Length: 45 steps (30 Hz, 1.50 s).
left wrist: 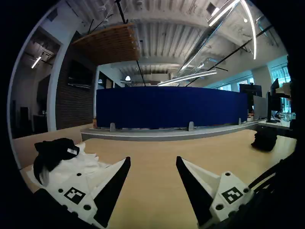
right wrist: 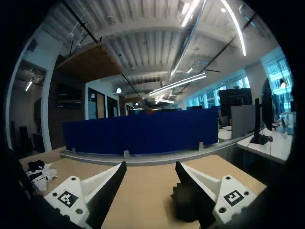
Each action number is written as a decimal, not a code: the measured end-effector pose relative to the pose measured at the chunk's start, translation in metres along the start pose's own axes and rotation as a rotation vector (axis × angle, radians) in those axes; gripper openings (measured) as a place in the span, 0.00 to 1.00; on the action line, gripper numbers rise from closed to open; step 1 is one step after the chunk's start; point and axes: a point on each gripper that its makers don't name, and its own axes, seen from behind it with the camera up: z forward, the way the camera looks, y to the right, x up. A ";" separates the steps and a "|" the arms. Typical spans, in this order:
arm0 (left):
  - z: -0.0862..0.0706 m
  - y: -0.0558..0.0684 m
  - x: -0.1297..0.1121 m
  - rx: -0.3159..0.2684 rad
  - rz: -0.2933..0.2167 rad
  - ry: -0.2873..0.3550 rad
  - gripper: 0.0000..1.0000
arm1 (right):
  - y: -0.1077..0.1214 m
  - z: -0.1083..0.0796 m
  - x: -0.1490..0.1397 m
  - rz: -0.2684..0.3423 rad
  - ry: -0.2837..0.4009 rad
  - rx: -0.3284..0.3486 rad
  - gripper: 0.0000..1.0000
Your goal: Fold towel
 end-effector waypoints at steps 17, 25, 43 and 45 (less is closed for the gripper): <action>-0.001 0.000 0.000 0.000 0.000 0.000 0.88 | 0.033 0.004 -0.079 -0.025 -0.011 -0.048 0.99; 0.000 0.000 0.000 0.000 0.000 0.000 0.88 | 0.032 0.010 -0.106 -0.004 -0.014 -0.042 0.99; 0.000 0.001 0.000 0.000 0.000 0.000 0.88 | 0.031 0.010 -0.136 -0.025 -0.011 -0.030 0.99; 0.000 0.000 0.000 0.000 0.000 0.000 0.88 | 0.031 0.010 -0.137 -0.029 -0.011 -0.034 0.99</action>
